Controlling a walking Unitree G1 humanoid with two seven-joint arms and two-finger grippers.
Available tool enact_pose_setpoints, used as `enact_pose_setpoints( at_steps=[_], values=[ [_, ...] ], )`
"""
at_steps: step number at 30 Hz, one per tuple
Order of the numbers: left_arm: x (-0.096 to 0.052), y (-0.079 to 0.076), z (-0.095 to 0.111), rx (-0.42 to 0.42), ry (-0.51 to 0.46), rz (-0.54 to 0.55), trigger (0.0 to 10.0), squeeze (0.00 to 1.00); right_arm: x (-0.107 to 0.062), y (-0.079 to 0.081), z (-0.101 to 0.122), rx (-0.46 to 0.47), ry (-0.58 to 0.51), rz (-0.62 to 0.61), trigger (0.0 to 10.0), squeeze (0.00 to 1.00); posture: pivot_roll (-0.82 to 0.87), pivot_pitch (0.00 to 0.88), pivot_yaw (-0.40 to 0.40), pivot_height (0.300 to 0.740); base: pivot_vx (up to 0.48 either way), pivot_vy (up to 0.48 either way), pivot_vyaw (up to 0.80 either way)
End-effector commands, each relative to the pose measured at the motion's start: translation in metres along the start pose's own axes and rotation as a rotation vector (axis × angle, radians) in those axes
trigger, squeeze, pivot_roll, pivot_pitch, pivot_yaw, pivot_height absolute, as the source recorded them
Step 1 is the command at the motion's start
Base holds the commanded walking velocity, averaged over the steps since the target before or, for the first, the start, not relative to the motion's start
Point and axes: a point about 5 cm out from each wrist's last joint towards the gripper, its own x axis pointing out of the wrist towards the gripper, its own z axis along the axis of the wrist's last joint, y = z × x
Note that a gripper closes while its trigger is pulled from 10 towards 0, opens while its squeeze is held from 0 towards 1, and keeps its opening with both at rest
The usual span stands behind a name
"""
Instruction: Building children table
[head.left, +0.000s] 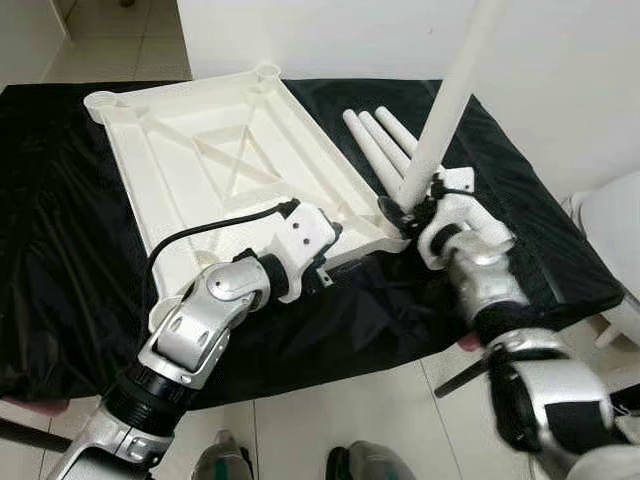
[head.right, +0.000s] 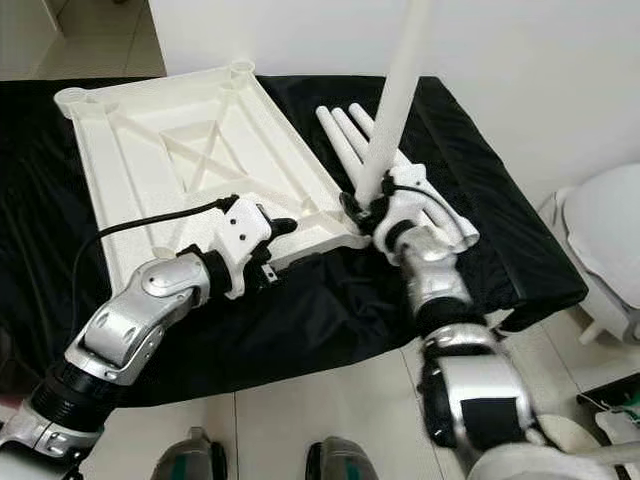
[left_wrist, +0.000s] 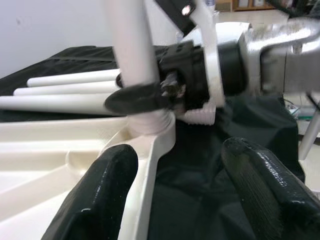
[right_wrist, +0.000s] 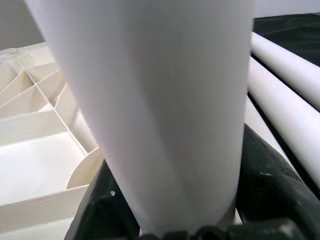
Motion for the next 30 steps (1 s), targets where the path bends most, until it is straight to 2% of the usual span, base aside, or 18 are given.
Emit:
enact_pose_setpoints(
  at_steps=[1,2,3,6,13,19,20,25,29,30],
  values=[
    [0.001,-0.006,0.000,0.003,-0.001,-0.080,10.0,0.00,0.003,0.017,-0.009,0.045,0.037,-0.032,10.0,0.00,-0.03,0.000,-0.034,0.740,0.000,0.000,0.00],
    [0.001,-0.007,0.000,0.003,0.000,-0.087,10.0,0.00,0.009,0.033,-0.006,0.109,0.010,-0.195,10.0,0.00,-0.04,0.000,-0.033,0.740,0.000,0.000,0.00],
    [0.001,-0.007,0.000,0.003,0.000,-0.087,10.0,0.00,0.009,0.033,-0.006,0.109,0.010,-0.195,10.0,0.00,-0.04,0.000,-0.033,0.740,0.000,0.000,0.00],
    [0.002,-0.008,-0.001,0.002,0.001,-0.092,10.0,0.00,0.013,0.046,-0.005,0.156,0.003,-0.317,10.0,0.00,-0.04,0.000,-0.032,0.740,0.000,0.000,0.00],
    [0.003,-0.010,0.000,0.000,-0.001,-0.095,10.0,0.00,0.016,0.057,-0.001,0.166,0.007,-0.325,10.0,0.00,-0.03,0.000,-0.038,0.740,0.000,0.000,0.00],
    [0.003,-0.009,0.000,-0.003,-0.003,-0.089,10.0,0.00,0.012,0.050,-0.002,0.160,0.015,-0.338,10.0,0.00,-0.03,0.000,-0.044,0.740,0.000,0.000,0.00],
    [0.003,-0.009,0.000,-0.003,-0.003,-0.089,10.0,0.00,0.011,0.049,-0.002,0.168,0.012,-0.339,10.0,1.00,-0.03,0.000,-0.044,0.740,0.000,0.000,0.00],
    [0.003,-0.009,0.000,-0.002,-0.005,-0.086,10.0,0.00,0.007,0.042,-0.001,0.160,-0.006,-0.347,10.0,1.00,-0.04,0.000,-0.045,0.740,0.000,0.000,0.00],
    [0.003,-0.008,0.000,0.001,-0.005,-0.085,10.0,0.00,0.005,0.032,0.004,0.148,-0.042,-0.288,10.0,1.00,-0.04,0.000,-0.045,0.740,0.000,0.000,0.00],
    [0.003,-0.007,0.000,0.002,-0.004,-0.085,10.0,0.00,0.003,0.028,0.007,0.141,-0.062,-0.225,10.0,1.00,-0.04,0.000,-0.044,0.740,0.000,0.000,0.00]
  ],
)
